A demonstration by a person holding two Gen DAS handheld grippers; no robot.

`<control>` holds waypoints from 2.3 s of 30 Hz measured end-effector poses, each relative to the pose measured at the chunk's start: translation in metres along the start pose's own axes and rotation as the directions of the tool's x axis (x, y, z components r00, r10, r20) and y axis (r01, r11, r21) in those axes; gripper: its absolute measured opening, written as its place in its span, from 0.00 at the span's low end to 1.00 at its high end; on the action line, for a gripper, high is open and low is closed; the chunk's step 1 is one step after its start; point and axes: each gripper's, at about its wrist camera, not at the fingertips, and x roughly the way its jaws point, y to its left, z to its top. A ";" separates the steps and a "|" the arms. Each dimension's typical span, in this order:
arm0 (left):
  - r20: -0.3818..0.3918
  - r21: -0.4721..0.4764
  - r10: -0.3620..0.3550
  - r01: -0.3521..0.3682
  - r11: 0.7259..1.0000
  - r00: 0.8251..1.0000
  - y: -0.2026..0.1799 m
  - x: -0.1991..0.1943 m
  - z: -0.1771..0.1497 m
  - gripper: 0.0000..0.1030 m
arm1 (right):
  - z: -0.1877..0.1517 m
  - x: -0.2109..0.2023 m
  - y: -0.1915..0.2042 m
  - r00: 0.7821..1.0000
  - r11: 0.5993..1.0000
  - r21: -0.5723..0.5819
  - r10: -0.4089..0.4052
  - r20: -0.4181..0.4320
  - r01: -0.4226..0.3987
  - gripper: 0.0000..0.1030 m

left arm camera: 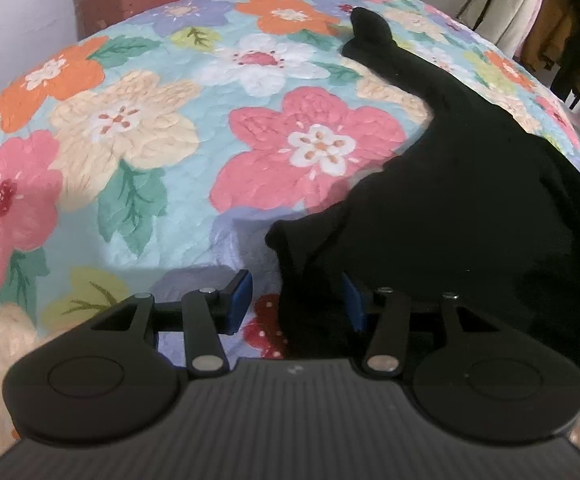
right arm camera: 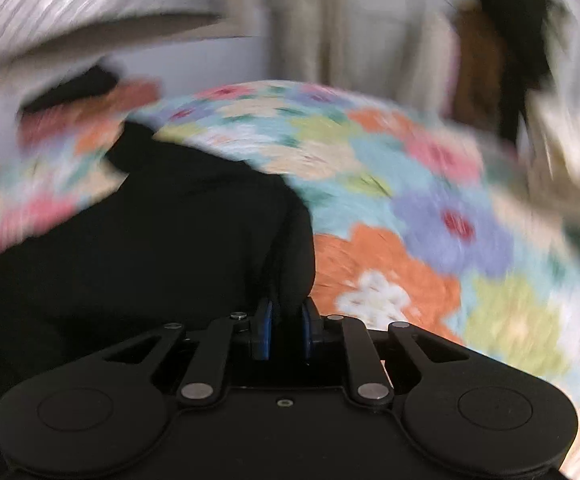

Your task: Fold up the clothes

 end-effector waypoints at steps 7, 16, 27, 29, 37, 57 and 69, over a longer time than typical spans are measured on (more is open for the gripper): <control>-0.019 -0.060 -0.019 0.018 0.998 1.000 0.010 0.009 -0.002 0.50 | -0.007 -0.014 0.050 0.986 0.960 -0.227 0.159 -0.045 -0.165 0.59; -0.019 -0.018 -0.011 0.011 1.000 1.000 0.002 0.014 -0.004 0.59 | 0.028 -0.022 -0.056 0.970 0.916 0.320 0.229 0.083 -0.244 0.59; -0.016 0.012 -0.008 0.008 1.000 1.000 -0.001 0.016 -0.006 0.62 | 0.034 0.063 -0.073 0.942 0.831 0.506 0.321 -0.096 -0.232 0.09; -0.016 0.015 -0.013 0.013 1.000 1.000 0.000 0.015 -0.005 0.62 | 0.042 0.047 -0.070 0.968 0.874 0.442 0.248 -0.049 -0.202 0.06; -0.010 0.036 -0.005 0.006 0.999 1.000 -0.001 0.019 -0.006 0.63 | 0.085 0.019 -0.127 0.989 0.934 0.329 -0.147 0.004 0.138 0.04; -0.019 0.029 0.003 -0.002 1.000 1.000 -0.006 -0.002 -0.009 0.73 | 0.008 -0.062 -0.123 0.998 0.834 0.548 0.056 0.021 -0.059 0.48; 0.022 0.133 -0.186 0.182 0.974 0.982 -0.060 -0.086 -0.059 0.73 | -0.067 -0.098 0.002 0.859 0.794 0.478 0.492 -0.141 -0.376 0.57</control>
